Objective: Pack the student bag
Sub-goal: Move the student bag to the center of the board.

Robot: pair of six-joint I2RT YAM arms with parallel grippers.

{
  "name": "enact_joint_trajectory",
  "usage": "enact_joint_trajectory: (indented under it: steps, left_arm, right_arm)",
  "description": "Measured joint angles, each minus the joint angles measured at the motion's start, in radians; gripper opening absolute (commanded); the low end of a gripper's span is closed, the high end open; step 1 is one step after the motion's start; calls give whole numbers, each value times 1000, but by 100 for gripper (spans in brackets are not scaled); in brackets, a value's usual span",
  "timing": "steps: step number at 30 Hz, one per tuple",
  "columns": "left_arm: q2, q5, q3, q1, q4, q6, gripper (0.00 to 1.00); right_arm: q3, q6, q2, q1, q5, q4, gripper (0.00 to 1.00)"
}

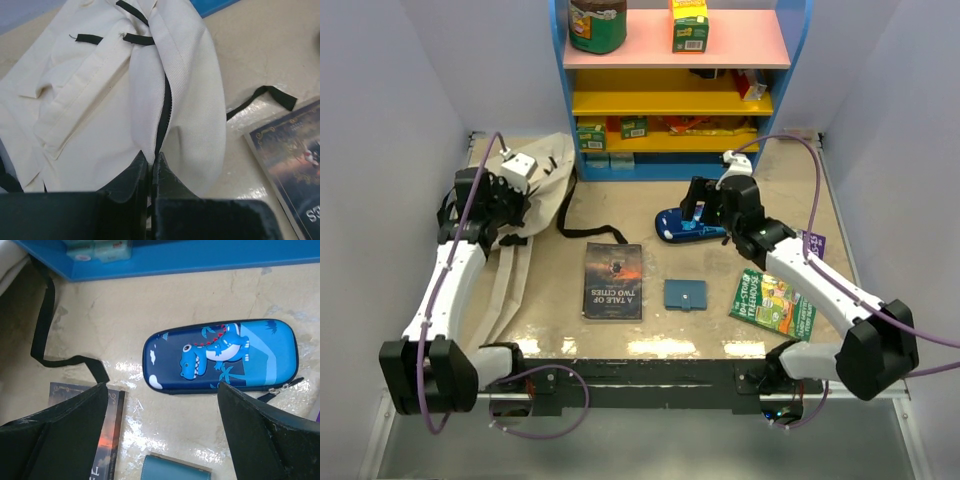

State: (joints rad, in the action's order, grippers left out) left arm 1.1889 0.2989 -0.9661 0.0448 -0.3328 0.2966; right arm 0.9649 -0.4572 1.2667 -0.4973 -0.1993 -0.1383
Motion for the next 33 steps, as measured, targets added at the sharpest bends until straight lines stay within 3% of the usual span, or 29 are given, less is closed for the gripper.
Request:
enact_joint_trajectory:
  steps: [5, 13, 16, 17, 19, 21, 23, 28, 33]
  left_arm:
    - [-69, 68, -32, -19, -198, 39, 2]
    - [-165, 156, -35, -267, -431, 70, 7]
    - [-172, 207, -21, -348, -456, 34, 21]
    - [-177, 222, -6, -375, -449, 24, 37]
    - [-179, 262, 18, -419, -440, 6, 50]
    - [-169, 301, 23, -445, -433, -8, 76]
    - [-151, 317, 23, -464, -418, -11, 93]
    - [-115, 316, 17, -492, -399, -24, 98]
    - [-101, 185, -48, -484, -335, -5, 97]
  right_arm:
    - [24, 11, 40, -8, 62, -22, 98]
    - [80, 16, 106, -61, 114, -24, 98]
    - [91, 17, 140, -86, 115, -22, 98]
    - [92, 17, 151, -95, 115, -22, 98]
    - [92, 17, 171, -109, 115, -23, 98]
    - [92, 17, 192, -121, 117, -20, 98]
    - [97, 17, 215, -130, 123, -19, 98]
    - [137, 19, 283, -159, 134, -18, 98]
    - [161, 17, 338, -237, 130, -6, 97]
